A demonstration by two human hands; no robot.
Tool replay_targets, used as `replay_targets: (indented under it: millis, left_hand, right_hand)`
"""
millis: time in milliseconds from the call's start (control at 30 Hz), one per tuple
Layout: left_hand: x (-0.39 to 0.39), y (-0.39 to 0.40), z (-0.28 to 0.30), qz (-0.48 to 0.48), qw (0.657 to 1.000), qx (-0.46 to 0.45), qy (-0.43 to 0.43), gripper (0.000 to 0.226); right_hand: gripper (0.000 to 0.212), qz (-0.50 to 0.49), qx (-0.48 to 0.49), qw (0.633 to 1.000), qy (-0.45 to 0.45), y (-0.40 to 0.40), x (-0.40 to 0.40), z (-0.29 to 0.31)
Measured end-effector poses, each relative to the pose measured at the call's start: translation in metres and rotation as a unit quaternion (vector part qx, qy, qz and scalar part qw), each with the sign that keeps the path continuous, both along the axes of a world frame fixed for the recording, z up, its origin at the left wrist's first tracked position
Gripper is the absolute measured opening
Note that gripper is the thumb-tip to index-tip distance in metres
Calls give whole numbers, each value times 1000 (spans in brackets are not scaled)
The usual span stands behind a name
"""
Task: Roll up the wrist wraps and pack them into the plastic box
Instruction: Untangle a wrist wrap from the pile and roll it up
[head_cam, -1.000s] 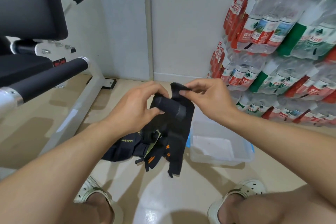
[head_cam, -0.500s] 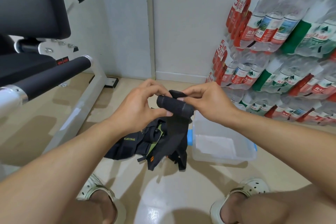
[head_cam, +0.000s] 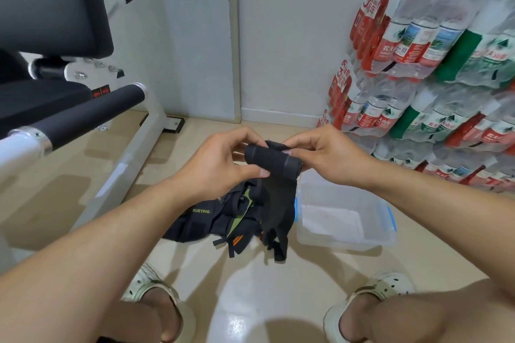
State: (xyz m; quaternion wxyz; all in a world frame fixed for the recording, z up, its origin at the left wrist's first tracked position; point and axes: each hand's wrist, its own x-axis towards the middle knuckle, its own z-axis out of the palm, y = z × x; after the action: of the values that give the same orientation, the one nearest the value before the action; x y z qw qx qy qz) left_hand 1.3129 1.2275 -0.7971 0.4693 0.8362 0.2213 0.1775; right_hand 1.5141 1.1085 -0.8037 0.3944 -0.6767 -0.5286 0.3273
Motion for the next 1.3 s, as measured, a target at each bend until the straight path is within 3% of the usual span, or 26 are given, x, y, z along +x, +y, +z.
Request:
replay_targets:
  millis: [133,300,567,733,800,900,1200,1300]
  left_hand:
    - [0,0,-2,-17,1000,3,6,29]
    - [3,3,-2,4,1000,-10,-8,31]
    - [7,3,-4,28,996,-82,-25,48]
    - [4,2,-1,8,987,-159,-25,34]
    - [4,-1,2,8,978,-207,-29,39]
    - [7,-3,6,22,973,-230,-26,48]
    - [13,-7,2,34,942,-324,-78,35]
    - [12,-6,2,47,940,-323,-102,33]
  right_hand:
    - [27,34,-16,999,-21,-3,2,1]
    - [55,128,-50,989,62,-11,9,7]
    - [43,35,52,995,71,-6,-4,-4]
    - [35,27,100,993,64,0,-5,-4]
    - [34,25,113,991,64,1,-5,-3]
    - [37,35,115,992,48,1,-5,-2]
    - [49,23,132,991,29,0,-5,-1]
    - [48,35,97,989,105,-3,-4,6]
